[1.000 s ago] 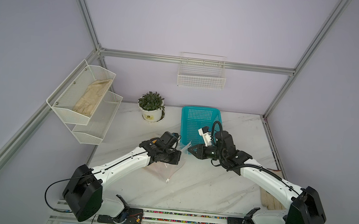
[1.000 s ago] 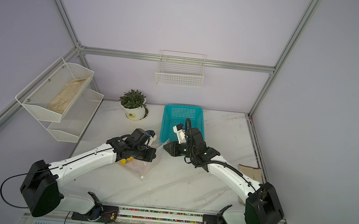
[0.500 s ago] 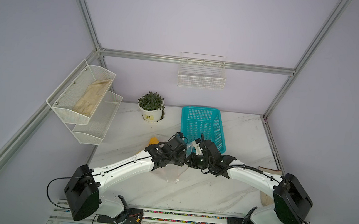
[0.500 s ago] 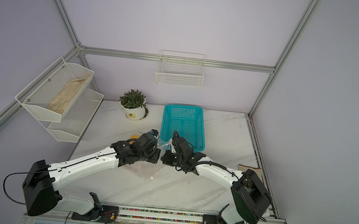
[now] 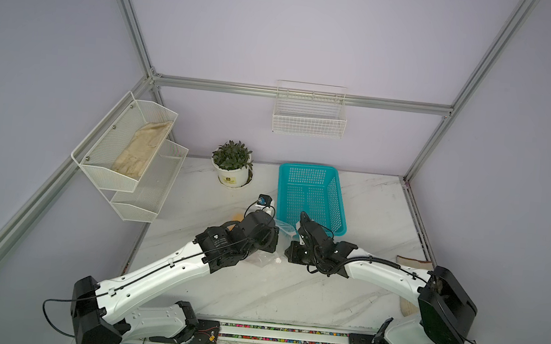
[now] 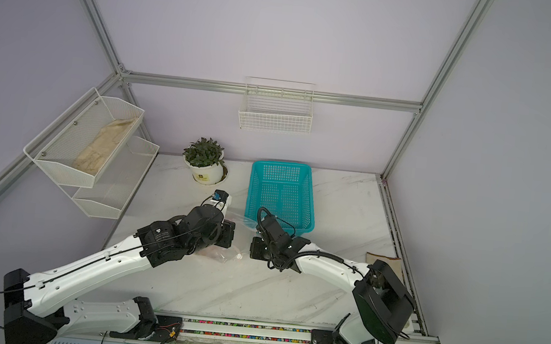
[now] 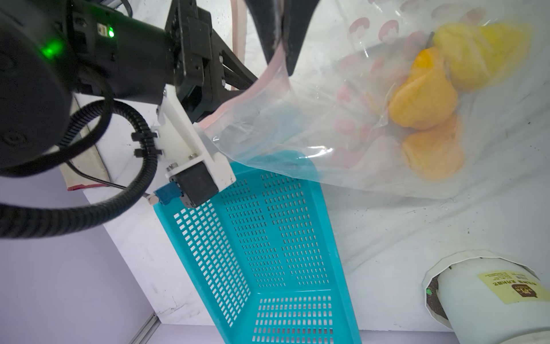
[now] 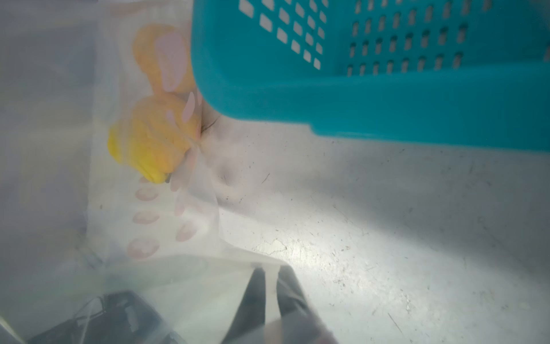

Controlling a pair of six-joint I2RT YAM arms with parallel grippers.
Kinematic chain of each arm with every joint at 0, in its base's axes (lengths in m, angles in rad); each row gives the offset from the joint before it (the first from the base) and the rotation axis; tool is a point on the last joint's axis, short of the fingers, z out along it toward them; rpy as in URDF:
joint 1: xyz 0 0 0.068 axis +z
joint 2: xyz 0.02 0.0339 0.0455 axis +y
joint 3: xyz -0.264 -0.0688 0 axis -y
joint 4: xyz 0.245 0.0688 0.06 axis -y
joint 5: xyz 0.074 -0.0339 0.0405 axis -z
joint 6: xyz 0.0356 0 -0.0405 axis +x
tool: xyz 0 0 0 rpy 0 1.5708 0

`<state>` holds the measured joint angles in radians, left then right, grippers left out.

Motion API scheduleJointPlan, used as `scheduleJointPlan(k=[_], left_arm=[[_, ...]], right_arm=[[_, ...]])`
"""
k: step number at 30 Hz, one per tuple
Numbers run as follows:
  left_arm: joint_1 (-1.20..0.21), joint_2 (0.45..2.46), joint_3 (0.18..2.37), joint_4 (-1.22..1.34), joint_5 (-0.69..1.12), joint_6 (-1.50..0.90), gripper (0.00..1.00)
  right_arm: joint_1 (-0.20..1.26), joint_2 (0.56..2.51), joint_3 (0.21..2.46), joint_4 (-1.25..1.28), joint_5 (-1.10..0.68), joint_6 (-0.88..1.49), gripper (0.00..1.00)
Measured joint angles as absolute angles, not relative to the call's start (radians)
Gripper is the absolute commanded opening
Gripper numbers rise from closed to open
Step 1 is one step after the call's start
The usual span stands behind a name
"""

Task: Open the zip-top bag and take out the pear
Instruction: Open the zipper of the food storage bag at the center of the board, then pick up the pear from the zipper food storage bag.

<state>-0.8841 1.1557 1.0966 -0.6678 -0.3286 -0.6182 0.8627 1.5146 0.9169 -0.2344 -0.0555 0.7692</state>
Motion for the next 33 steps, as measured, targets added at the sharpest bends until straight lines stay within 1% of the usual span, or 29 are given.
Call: scheduleJointPlan(k=[2, 5, 9, 12, 14, 17, 18, 21, 22, 23, 25, 26, 27, 30, 33], left_arm=[[-0.884, 1.158, 1.097, -0.672, -0.329, -0.618, 0.0], [-0.884, 1.166, 1.097, -0.67, -0.326, -0.618, 0.0], [-0.884, 1.182, 1.096, -0.66, -0.303, -0.617, 0.0], [-0.884, 1.183, 1.096, -0.651, -0.295, -0.617, 0.0], [-0.884, 1.183, 1.096, -0.65, -0.297, -0.617, 0.0], [-0.881, 1.179, 1.095, -0.648, -0.289, -0.617, 0.0], [-0.881, 1.176, 1.095, -0.646, -0.281, -0.616, 0.0], [-0.879, 1.159, 1.089, -0.636, -0.242, -0.605, 0.0], [-0.879, 1.154, 1.085, -0.635, -0.227, -0.6, 0.03], [-0.879, 1.151, 1.082, -0.635, -0.215, -0.596, 0.12], [-0.879, 1.147, 1.081, -0.637, -0.189, -0.583, 0.44], [-0.88, 1.143, 1.081, -0.638, -0.187, -0.579, 0.54], [-0.881, 1.135, 1.081, -0.65, -0.203, -0.578, 0.61], [-0.862, 1.093, 1.087, -0.698, -0.252, -0.565, 0.71], [-0.786, 1.062, 1.132, -0.757, -0.276, -0.54, 0.72]], right_arm=[[0.89, 1.498, 0.907, -0.192, -0.053, 0.713, 0.23], [0.926, 1.46, 0.897, -0.12, -0.065, 0.627, 0.3], [0.945, 1.459, 0.91, -0.024, -0.102, 0.551, 0.32], [0.945, 1.504, 0.941, 0.019, -0.125, 0.543, 0.33], [0.945, 1.537, 0.958, 0.042, -0.126, 0.553, 0.38], [0.944, 1.579, 0.958, 0.091, -0.115, 0.578, 0.41], [0.944, 1.597, 0.957, 0.112, -0.106, 0.59, 0.43], [0.944, 1.645, 0.957, 0.171, -0.088, 0.61, 0.53], [0.944, 1.665, 0.957, 0.196, -0.084, 0.619, 0.54], [0.944, 1.679, 0.959, 0.21, -0.083, 0.62, 0.55], [0.944, 1.715, 0.967, 0.235, -0.083, 0.624, 0.55], [0.944, 1.728, 0.971, 0.242, -0.083, 0.624, 0.55], [0.944, 1.737, 0.972, 0.25, -0.085, 0.623, 0.55], [0.943, 1.743, 0.972, 0.263, -0.083, 0.621, 0.55], [0.944, 1.744, 0.972, 0.27, -0.083, 0.611, 0.55]])
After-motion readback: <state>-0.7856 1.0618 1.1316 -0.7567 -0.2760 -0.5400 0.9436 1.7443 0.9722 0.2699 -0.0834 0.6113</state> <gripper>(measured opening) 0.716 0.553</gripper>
